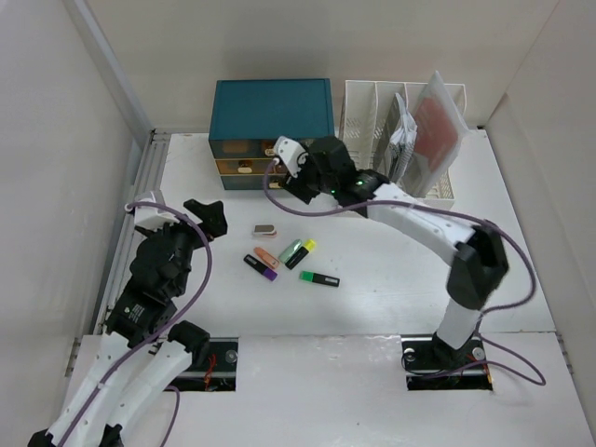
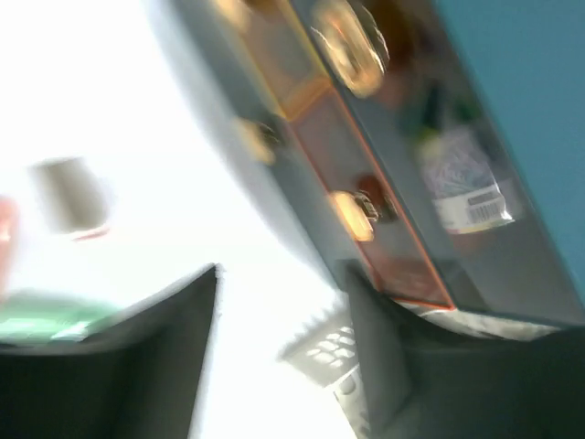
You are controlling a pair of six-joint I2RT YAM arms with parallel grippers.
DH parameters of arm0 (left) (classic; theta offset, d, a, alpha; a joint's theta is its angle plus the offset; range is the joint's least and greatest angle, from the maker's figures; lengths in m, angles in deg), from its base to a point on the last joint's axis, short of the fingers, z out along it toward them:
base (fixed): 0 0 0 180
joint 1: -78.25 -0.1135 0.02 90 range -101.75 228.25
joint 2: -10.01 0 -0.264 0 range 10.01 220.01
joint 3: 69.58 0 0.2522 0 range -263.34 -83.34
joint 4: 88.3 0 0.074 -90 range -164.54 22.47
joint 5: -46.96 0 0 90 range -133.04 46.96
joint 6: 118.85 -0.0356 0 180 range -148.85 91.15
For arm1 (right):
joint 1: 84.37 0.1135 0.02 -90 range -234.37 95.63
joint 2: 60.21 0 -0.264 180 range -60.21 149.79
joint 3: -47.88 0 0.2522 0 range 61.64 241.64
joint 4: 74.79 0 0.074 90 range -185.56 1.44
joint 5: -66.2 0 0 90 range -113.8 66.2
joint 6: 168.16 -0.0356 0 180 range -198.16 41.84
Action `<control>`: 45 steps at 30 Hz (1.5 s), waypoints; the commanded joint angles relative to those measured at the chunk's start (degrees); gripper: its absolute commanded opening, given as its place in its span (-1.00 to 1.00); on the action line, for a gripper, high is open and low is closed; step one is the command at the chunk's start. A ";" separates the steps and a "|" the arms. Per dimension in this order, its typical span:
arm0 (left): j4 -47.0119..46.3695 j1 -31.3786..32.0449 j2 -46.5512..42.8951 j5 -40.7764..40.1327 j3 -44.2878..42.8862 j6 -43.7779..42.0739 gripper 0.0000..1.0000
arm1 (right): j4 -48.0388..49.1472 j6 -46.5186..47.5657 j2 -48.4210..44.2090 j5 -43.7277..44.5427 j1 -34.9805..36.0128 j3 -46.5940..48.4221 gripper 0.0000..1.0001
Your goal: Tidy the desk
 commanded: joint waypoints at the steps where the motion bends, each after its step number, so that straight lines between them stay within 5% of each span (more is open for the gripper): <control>1: -4.12 -0.32 2.77 4.39 0.79 1.26 1.00 | -1.85 -0.88 -13.86 -21.31 1.20 -0.86 0.38; 4: -7.88 -0.32 5.76 9.40 2.63 5.57 1.00 | -1.86 -2.90 -20.90 -16.70 1.21 -2.10 0.97; 9: -13.88 -0.85 19.90 9.68 2.12 9.80 1.00 | -1.94 -8.69 -26.27 -12.71 -3.88 -1.23 1.00; 12: -19.76 -0.85 29.02 7.13 1.33 9.80 0.71 | -5.28 -15.11 -27.59 -18.57 -9.15 0.71 0.64; 13: -22.12 -0.85 33.76 5.73 0.71 8.58 0.39 | -5.29 -18.35 -28.12 -23.47 -11.95 1.41 0.16; 14: -23.01 -0.85 33.81 5.72 -0.08 7.52 0.20 | -5.29 -19.77 -28.12 -25.60 -11.97 1.42 -0.05; 17: -23.64 -1.38 43.37 4.84 -5.52 5.15 -0.02 | -5.29 -23.99 -29.43 -30.36 -16.53 0.89 -0.33; 27: -26.36 -7.35 58.50 8.44 -13.72 -0.13 0.35 | -1.34 -28.04 -34.36 -35.81 -21.99 -3.50 -0.06; 36: -59.21 -20.78 53.49 33.47 9.21 14.09 0.43 | 1.04 -30.77 -34.36 -40.22 -26.12 -6.58 -0.06; 45: -75.13 -24.93 59.74 48.94 10.46 17.97 0.43 | 2.88 -31.30 -33.75 -41.36 -26.13 -8.34 -0.06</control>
